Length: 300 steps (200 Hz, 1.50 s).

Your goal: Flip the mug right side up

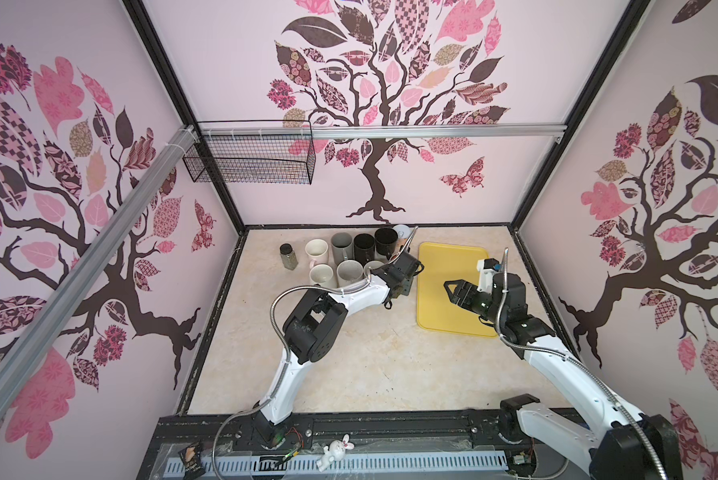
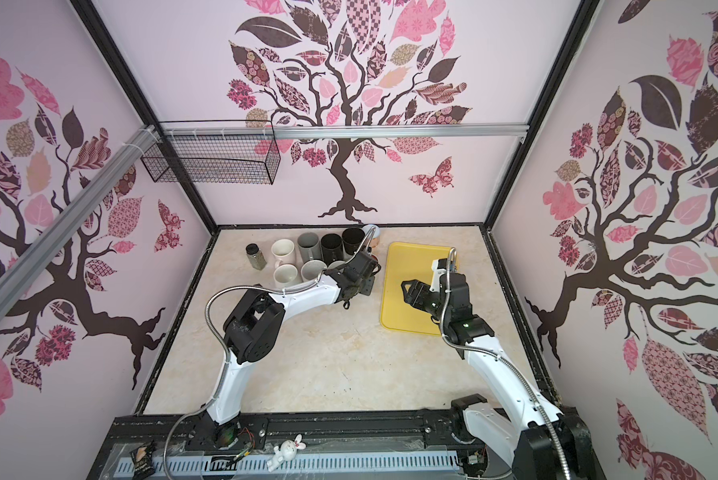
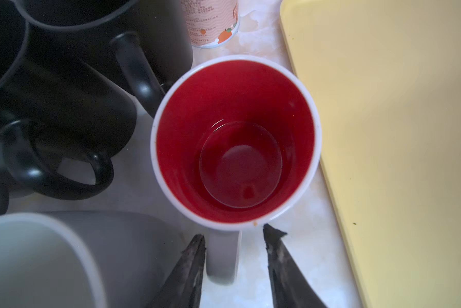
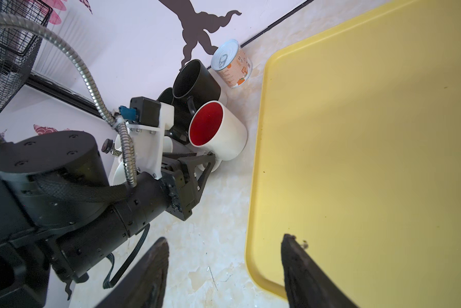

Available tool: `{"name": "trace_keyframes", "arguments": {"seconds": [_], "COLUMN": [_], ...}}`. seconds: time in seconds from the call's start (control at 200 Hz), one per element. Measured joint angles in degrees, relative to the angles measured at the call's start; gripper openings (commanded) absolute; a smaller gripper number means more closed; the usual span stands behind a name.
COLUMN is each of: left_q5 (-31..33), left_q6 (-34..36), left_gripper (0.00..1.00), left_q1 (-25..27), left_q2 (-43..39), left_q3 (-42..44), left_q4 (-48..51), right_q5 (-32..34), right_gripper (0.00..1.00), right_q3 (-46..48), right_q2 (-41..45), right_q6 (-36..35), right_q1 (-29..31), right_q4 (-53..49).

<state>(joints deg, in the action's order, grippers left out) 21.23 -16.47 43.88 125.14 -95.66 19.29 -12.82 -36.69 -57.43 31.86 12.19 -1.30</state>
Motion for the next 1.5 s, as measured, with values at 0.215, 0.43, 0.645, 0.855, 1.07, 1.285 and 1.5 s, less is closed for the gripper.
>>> {"name": "trace_keyframes", "arguments": {"seconds": [0.215, 0.43, 0.645, 0.855, 1.07, 1.285, 1.5], "left_q5": [-0.1, 0.1, 1.5, 3.4, 0.2, -9.5, -10.4], "left_q6": [-0.2, 0.5, 3.0, 8.0, 11.8, 9.7, 11.6], "left_gripper": [0.43, 0.48, 0.54, 0.72, 0.78, 0.94, 0.97], "left_q1": [-0.2, -0.2, -2.8, -10.8, -21.9, -41.5, -45.1], "left_q2": [-6.8, -18.6, -31.0, -43.2, -53.4, -56.5, -56.3], "left_q3": [0.2, 3.5, 9.4, 17.1, 28.8, 43.5, 55.1], "left_q4": [0.3, 0.1, 0.2, 0.5, -1.1, -6.3, -16.4], "right_q5": [4.6, 12.0, 22.6, 30.0, 33.0, 31.3, 27.1], "right_gripper": [0.83, 0.94, 1.00, 1.00, 1.00, 1.00, 1.00], "right_q3": [-0.8, -0.8, -0.6, 1.8, 8.6, 12.7, 14.7], "right_q2": [3.3, 7.8, 10.9, 12.2, 7.6, -0.7, -8.2], "right_q6": [-3.2, -6.1, -12.4, -18.8, -24.3, -28.0, -26.7], "right_q1": [0.0, 0.0, 0.0, 0.0, -0.1, -3.2, -11.5], "right_q4": [-2.4, -3.5, -2.7, 2.5, 13.4, 22.4, 33.0]}}
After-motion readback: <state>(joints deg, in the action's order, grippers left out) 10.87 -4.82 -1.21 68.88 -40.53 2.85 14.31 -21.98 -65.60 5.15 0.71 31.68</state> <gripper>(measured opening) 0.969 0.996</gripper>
